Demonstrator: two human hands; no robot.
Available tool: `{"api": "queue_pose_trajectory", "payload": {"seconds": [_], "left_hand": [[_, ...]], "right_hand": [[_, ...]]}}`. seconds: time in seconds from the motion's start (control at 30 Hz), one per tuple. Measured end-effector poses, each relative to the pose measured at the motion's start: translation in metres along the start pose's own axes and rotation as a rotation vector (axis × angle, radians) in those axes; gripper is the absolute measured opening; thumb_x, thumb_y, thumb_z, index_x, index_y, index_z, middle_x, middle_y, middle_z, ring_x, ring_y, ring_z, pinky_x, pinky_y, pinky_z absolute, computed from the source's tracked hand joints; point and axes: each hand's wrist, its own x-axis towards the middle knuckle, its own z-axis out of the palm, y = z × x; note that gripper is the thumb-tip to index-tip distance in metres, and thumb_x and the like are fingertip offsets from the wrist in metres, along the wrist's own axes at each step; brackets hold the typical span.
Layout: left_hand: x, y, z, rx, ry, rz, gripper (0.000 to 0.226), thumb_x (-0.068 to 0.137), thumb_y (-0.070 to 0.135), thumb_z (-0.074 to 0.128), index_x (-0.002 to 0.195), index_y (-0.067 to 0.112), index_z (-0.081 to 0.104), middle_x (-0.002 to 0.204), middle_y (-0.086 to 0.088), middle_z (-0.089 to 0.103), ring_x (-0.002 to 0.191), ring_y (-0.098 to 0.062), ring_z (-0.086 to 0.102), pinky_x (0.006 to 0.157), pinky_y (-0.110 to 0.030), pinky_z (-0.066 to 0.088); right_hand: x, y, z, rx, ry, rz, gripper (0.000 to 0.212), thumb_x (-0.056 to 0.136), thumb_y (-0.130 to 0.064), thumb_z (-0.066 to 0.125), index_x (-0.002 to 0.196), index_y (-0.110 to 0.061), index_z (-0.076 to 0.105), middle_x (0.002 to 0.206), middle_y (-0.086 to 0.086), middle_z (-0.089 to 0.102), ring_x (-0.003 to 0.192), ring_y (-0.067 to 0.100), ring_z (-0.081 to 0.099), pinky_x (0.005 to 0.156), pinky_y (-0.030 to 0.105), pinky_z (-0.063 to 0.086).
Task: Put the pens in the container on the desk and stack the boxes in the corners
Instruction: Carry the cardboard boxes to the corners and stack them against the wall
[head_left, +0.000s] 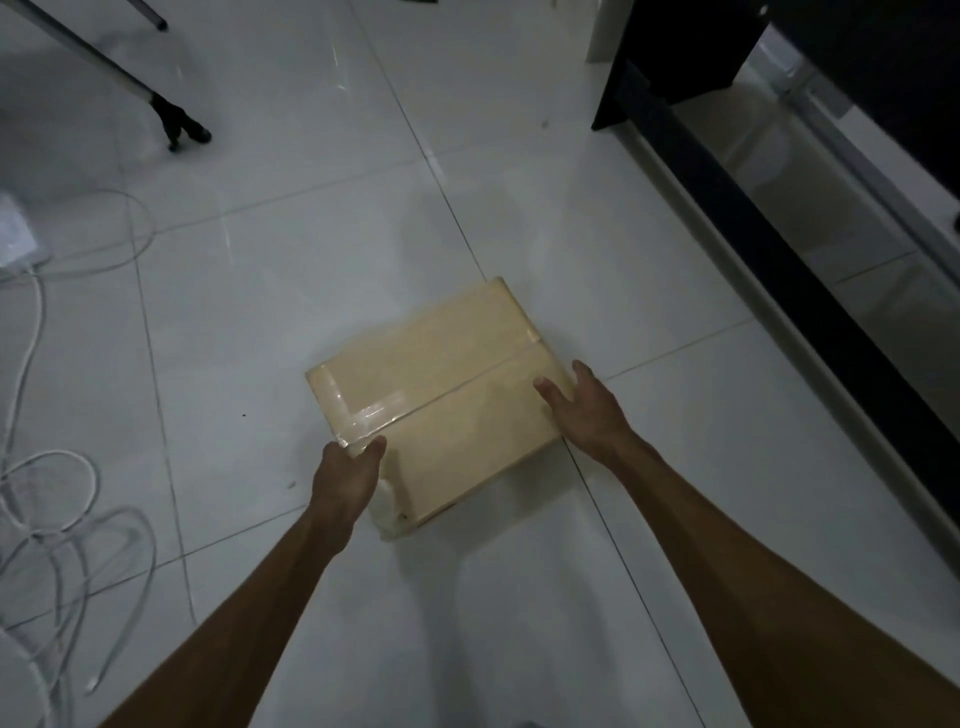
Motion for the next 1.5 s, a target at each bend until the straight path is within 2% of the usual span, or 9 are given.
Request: {"api": "queue_pose_trajectory", "payload": {"seconds": [0.1, 0.2, 0.33, 0.53, 0.8, 1.0, 1.2, 1.37, 1.5], "left_hand": [[0.019, -0.003, 0.012, -0.070, 0.029, -0.029, 0.036, 0.093, 0.024, 0.060, 0.124, 0.005, 0.056, 0.111, -0.009, 0.062, 0.095, -0.029, 0.058, 0.082, -0.034, 0.047], [0.025, -0.004, 0.019, -0.133, 0.063, -0.034, 0.045, 0.088, 0.024, 0.067, 0.127, 0.004, 0.055, 0.116, -0.014, 0.065, 0.100, -0.034, 0.062, 0.089, -0.042, 0.053], [0.029, -0.010, 0.022, -0.116, 0.069, 0.030, 0.050, 0.086, 0.033, 0.071, 0.127, 0.010, 0.055, 0.118, -0.012, 0.064, 0.103, -0.033, 0.062, 0.094, -0.048, 0.052], [0.016, 0.000, 0.024, -0.082, 0.030, 0.068, 0.048, 0.082, 0.034, 0.072, 0.123, 0.013, 0.059, 0.112, -0.010, 0.068, 0.099, -0.032, 0.064, 0.092, -0.050, 0.053], [-0.065, 0.046, 0.011, -0.015, -0.106, 0.144, 0.048, 0.083, 0.031, 0.073, 0.125, 0.014, 0.057, 0.115, -0.009, 0.067, 0.102, -0.031, 0.064, 0.092, -0.051, 0.053], [-0.139, 0.084, 0.008, 0.066, -0.235, 0.244, 0.045, 0.087, 0.027, 0.071, 0.125, 0.010, 0.055, 0.115, -0.008, 0.066, 0.098, -0.027, 0.063, 0.087, -0.040, 0.052], [-0.208, 0.100, 0.046, 0.174, -0.410, 0.308, 0.054, 0.086, 0.025, 0.072, 0.132, 0.008, 0.050, 0.121, -0.010, 0.063, 0.101, -0.028, 0.062, 0.078, -0.035, 0.050], [-0.271, 0.078, 0.102, 0.281, -0.556, 0.322, 0.036, 0.087, 0.017, 0.071, 0.115, 0.011, 0.050, 0.113, -0.005, 0.061, 0.101, -0.028, 0.059, 0.086, -0.042, 0.051], [-0.325, 0.039, 0.162, 0.429, -0.687, 0.374, 0.048, 0.084, 0.020, 0.074, 0.128, 0.009, 0.056, 0.119, -0.013, 0.066, 0.104, -0.032, 0.065, 0.085, -0.043, 0.055]], "right_hand": [[0.023, 0.010, 0.007, 0.019, -0.030, 0.007, 0.085, 0.094, -0.057, 0.048, 0.156, -0.010, 0.014, 0.159, 0.011, 0.026, 0.144, 0.029, 0.030, 0.115, 0.037, 0.027], [0.037, 0.017, 0.009, 0.072, -0.041, 0.020, 0.083, 0.093, -0.053, 0.054, 0.155, -0.012, 0.018, 0.156, 0.011, 0.032, 0.140, 0.029, 0.037, 0.113, 0.041, 0.034], [0.043, 0.024, 0.009, 0.114, -0.005, -0.009, 0.062, 0.089, -0.042, 0.067, 0.139, -0.015, 0.045, 0.132, 0.009, 0.058, 0.117, 0.028, 0.056, 0.099, 0.042, 0.048], [0.022, 0.039, -0.010, 0.171, 0.034, 0.016, 0.057, 0.089, -0.040, 0.067, 0.137, -0.016, 0.049, 0.124, 0.005, 0.060, 0.103, 0.020, 0.055, 0.088, 0.031, 0.048], [-0.086, 0.032, -0.084, 0.316, 0.157, 0.083, 0.049, 0.090, -0.034, 0.068, 0.133, -0.017, 0.053, 0.112, -0.003, 0.059, 0.105, 0.019, 0.057, 0.086, 0.027, 0.046], [-0.181, 0.037, -0.132, 0.455, 0.278, 0.189, 0.046, 0.088, -0.030, 0.071, 0.127, -0.014, 0.056, 0.108, -0.002, 0.060, 0.099, 0.018, 0.058, 0.083, 0.029, 0.047], [-0.269, 0.084, -0.166, 0.560, 0.448, 0.317, 0.055, 0.083, -0.035, 0.075, 0.129, -0.013, 0.055, 0.117, 0.002, 0.062, 0.103, 0.019, 0.058, 0.082, 0.028, 0.048], [-0.351, 0.151, -0.178, 0.606, 0.588, 0.442, 0.059, 0.080, -0.039, 0.077, 0.132, -0.019, 0.054, 0.119, -0.002, 0.060, 0.106, 0.019, 0.056, 0.092, 0.035, 0.049], [-0.436, 0.220, -0.182, 0.671, 0.716, 0.535, 0.061, 0.079, -0.039, 0.078, 0.134, -0.024, 0.054, 0.112, -0.008, 0.058, 0.110, 0.019, 0.055, 0.095, 0.034, 0.048]]}}
